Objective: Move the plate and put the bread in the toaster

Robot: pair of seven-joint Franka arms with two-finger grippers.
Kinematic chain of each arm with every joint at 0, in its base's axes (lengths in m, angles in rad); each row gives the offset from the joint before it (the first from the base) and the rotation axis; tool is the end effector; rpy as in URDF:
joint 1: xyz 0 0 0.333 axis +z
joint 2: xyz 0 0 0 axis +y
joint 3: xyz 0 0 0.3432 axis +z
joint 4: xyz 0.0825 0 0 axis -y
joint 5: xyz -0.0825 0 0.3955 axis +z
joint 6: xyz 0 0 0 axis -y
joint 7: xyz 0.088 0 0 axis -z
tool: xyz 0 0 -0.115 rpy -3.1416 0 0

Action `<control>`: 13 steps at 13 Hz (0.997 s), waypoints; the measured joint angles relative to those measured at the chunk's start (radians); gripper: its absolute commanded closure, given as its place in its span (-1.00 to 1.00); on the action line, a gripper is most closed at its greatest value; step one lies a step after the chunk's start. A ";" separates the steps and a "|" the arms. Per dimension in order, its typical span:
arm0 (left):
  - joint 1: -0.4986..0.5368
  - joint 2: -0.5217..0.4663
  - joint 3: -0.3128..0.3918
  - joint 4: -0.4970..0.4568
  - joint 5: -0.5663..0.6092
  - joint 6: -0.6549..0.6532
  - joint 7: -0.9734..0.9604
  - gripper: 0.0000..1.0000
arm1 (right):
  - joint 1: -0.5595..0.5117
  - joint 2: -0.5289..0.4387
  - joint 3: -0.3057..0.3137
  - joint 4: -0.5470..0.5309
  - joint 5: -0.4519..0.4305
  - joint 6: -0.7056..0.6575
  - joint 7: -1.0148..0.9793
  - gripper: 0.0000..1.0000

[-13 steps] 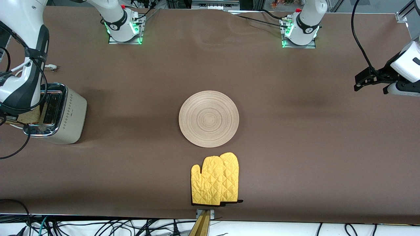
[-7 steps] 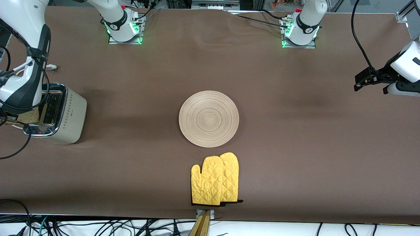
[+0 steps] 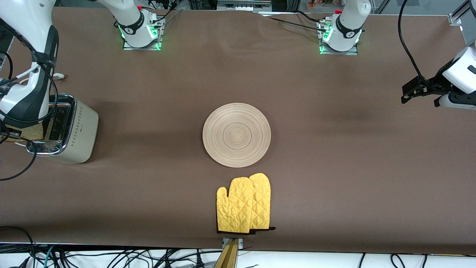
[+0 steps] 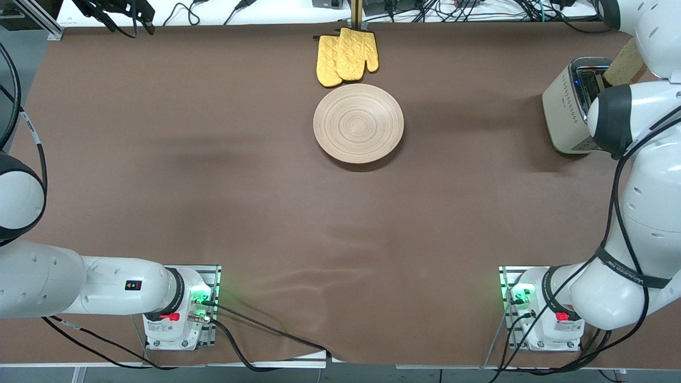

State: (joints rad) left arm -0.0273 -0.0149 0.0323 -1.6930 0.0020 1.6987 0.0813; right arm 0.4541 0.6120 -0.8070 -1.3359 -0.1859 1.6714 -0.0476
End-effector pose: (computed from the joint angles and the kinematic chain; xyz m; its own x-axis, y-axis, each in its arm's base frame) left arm 0.5698 0.0032 0.6039 0.9969 -0.0765 0.0204 -0.0764 -0.9971 -0.0032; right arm 0.6908 -0.1347 0.4734 0.9601 -0.2411 -0.1421 -0.1211 -0.8156 0.5659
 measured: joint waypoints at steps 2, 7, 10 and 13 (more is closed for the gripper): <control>0.000 0.000 0.000 0.000 0.000 0.000 0.000 -1.00 | 0.019 -0.014 -0.001 0.000 0.000 -0.019 0.000 1.00; 0.000 0.000 0.000 0.000 0.000 0.000 0.000 -1.00 | 0.054 -0.019 -0.008 0.000 0.000 -0.037 0.001 1.00; 0.000 0.000 0.000 0.000 0.000 0.000 0.000 -1.00 | 0.082 -0.021 -0.020 0.000 0.000 -0.054 0.002 1.00; 0.000 0.000 0.000 0.000 0.000 0.000 0.000 -1.00 | 0.115 -0.030 -0.031 0.000 0.000 -0.077 0.003 1.00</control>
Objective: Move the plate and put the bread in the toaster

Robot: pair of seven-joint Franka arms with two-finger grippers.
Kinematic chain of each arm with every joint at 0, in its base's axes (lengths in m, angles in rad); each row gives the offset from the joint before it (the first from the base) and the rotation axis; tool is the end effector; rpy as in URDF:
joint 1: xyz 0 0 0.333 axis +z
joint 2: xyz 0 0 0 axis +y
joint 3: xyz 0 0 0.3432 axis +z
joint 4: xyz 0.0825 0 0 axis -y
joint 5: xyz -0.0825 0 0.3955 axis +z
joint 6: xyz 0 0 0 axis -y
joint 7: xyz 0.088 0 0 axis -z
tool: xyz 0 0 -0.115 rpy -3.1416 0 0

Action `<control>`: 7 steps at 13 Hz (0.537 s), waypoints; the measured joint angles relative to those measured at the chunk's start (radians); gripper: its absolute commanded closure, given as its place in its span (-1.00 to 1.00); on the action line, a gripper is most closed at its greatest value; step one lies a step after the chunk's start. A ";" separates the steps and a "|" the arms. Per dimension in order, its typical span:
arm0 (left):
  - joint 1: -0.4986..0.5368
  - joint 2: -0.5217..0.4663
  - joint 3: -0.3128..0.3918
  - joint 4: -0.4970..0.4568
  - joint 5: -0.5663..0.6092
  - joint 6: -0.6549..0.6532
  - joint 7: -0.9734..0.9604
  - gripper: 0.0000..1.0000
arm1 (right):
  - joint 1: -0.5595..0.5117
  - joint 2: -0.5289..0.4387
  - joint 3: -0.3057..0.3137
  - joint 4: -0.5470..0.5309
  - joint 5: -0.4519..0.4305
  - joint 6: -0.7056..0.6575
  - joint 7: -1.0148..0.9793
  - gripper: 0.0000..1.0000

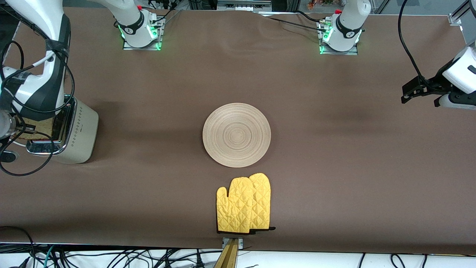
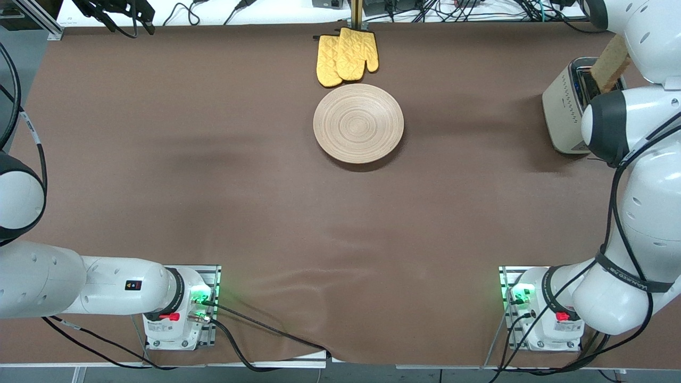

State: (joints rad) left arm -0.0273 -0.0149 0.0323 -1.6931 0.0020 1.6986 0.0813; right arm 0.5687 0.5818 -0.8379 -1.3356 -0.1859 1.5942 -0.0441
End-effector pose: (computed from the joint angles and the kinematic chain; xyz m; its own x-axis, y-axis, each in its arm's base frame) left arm 0.5698 0.0032 0.6038 0.9969 -0.0765 0.0202 -0.0764 -0.9971 -0.0032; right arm 0.6847 -0.0746 0.4932 0.9654 -0.1988 -0.1688 -0.0719 -0.8250 0.5605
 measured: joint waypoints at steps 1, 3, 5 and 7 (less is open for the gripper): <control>0.000 0.000 0.000 0.000 0.000 0.000 0.000 -1.00 | 0.006 -0.003 -0.001 0.000 0.000 -0.001 0.000 1.00; 0.000 0.000 0.000 0.000 0.000 0.000 0.000 -1.00 | 0.011 -0.006 -0.002 0.001 0.000 -0.002 0.000 1.00; 0.000 0.000 0.000 0.000 0.000 0.000 0.000 -1.00 | 0.011 -0.007 -0.002 0.001 0.000 -0.001 0.000 1.00; 0.000 0.000 0.000 0.000 0.000 0.000 0.000 -1.00 | 0.011 -0.007 -0.002 0.000 0.000 0.000 0.000 1.00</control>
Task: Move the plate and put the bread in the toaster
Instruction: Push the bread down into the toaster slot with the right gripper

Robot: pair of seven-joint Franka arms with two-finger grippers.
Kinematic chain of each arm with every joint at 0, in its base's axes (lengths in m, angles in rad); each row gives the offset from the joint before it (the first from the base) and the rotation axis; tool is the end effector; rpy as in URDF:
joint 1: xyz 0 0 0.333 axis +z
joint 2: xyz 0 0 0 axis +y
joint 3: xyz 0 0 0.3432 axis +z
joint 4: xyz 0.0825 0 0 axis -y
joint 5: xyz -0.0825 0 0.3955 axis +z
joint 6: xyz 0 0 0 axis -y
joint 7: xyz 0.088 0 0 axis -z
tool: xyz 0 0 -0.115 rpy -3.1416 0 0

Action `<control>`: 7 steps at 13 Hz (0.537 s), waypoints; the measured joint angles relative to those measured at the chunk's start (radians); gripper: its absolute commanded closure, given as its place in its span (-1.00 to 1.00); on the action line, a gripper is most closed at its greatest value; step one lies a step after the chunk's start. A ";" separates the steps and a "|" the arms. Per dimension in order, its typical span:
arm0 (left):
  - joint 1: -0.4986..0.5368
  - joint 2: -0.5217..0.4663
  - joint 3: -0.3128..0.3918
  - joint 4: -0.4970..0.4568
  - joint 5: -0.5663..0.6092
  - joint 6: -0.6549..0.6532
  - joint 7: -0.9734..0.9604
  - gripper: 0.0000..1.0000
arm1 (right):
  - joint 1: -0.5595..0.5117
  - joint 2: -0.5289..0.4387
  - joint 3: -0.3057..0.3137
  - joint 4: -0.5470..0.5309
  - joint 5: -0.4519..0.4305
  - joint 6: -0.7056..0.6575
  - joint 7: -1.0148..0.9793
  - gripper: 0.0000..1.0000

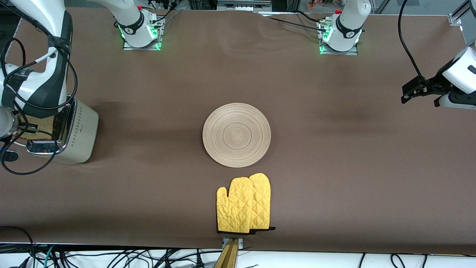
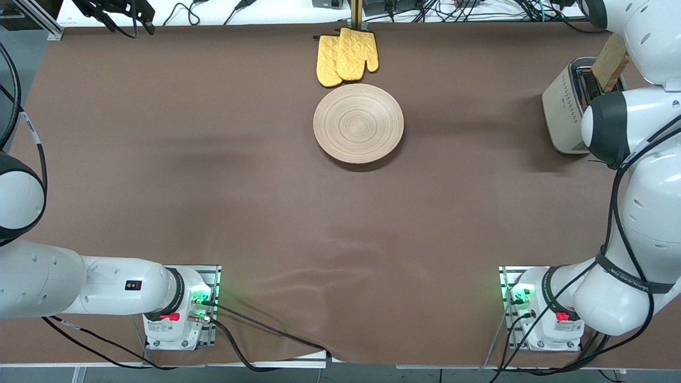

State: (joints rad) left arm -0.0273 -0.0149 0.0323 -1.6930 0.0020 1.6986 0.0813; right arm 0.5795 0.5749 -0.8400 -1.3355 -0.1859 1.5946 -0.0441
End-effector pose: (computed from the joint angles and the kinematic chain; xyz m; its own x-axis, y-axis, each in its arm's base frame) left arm 0.5698 0.0032 0.6039 0.9969 -0.0765 0.0203 -0.0764 -0.9971 -0.0032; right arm 0.6844 -0.0688 0.4975 0.9683 -0.1894 -0.1627 -0.0681 -0.8272 0.5578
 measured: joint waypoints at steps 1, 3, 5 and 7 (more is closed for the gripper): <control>0.000 0.000 0.000 0.000 0.000 0.000 0.000 -1.00 | -0.001 0.000 0.000 -0.001 0.000 0.005 0.000 1.00; 0.000 0.000 0.000 0.000 0.000 0.000 0.000 -1.00 | -0.003 0.004 0.000 -0.007 0.001 0.018 0.000 1.00; 0.000 0.000 0.000 0.000 0.000 0.000 0.000 -1.00 | -0.005 0.009 0.000 -0.016 0.008 0.031 0.000 1.00; 0.000 0.000 0.000 0.000 0.000 0.000 0.000 -1.00 | -0.011 0.011 0.000 -0.023 0.017 0.040 0.000 1.00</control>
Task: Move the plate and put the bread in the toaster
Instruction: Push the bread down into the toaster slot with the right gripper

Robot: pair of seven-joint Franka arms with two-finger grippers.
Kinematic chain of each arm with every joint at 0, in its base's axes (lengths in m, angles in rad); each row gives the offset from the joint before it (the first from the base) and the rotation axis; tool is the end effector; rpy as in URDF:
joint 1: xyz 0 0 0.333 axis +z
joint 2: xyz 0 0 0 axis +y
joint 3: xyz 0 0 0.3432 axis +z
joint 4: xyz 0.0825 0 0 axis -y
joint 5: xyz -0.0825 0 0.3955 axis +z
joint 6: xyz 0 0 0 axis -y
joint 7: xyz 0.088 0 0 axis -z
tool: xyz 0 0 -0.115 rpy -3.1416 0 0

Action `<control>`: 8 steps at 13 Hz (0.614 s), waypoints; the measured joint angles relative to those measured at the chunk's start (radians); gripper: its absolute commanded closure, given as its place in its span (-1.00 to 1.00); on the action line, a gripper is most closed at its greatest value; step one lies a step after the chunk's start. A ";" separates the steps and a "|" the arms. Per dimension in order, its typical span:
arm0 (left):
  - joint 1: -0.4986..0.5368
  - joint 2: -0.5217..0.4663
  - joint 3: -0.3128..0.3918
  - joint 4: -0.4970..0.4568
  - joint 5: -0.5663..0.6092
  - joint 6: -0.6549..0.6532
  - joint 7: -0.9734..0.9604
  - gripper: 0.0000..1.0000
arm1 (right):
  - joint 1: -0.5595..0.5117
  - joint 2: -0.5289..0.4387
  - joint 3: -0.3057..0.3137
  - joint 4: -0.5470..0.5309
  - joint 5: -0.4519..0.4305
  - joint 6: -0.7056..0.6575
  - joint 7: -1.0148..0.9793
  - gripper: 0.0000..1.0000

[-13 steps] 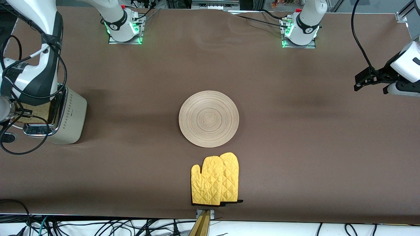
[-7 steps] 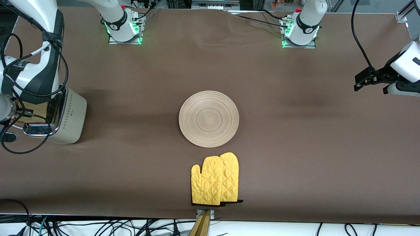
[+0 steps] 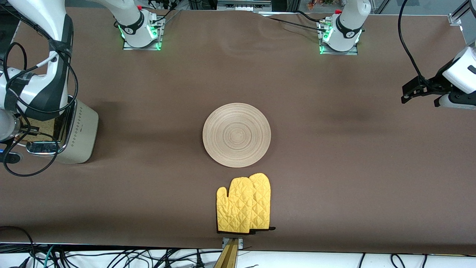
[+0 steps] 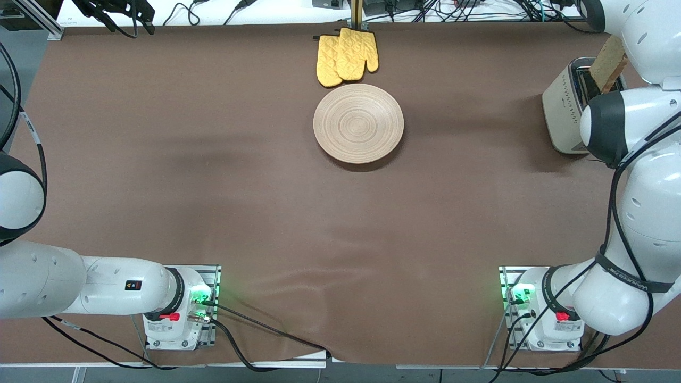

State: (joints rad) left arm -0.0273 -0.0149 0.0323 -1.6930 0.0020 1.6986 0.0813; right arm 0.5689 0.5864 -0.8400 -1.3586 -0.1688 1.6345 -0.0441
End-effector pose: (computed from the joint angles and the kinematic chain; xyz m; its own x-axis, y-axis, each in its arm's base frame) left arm 0.5698 0.0032 0.6039 0.9969 -0.0765 0.0203 -0.0764 -0.9971 -0.0032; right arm 0.6871 -0.0767 0.4825 0.9693 -0.1885 -0.1581 -0.0722 -0.8323 0.5496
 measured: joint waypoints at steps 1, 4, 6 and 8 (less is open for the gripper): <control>0.000 0.000 0.000 0.000 0.000 0.000 0.000 -1.00 | -0.003 0.000 0.000 -0.004 0.008 0.001 0.000 1.00; 0.000 0.000 0.000 0.000 0.000 0.000 0.000 -1.00 | -0.002 -0.001 0.000 -0.008 0.014 -0.012 -0.001 1.00; 0.000 0.000 0.000 0.000 0.000 0.000 0.000 -1.00 | 0.000 -0.001 0.000 -0.008 0.015 -0.026 -0.001 1.00; 0.000 0.000 0.000 0.000 0.000 0.000 0.000 -1.00 | 0.000 -0.003 0.000 -0.008 0.016 -0.050 -0.007 1.00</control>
State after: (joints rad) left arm -0.0273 -0.0149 0.0323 -1.6930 0.0020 1.6986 0.0813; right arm 0.5692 0.5837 -0.8400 -1.3665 -0.1529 1.5841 -0.0511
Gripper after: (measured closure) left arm 0.000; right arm 0.952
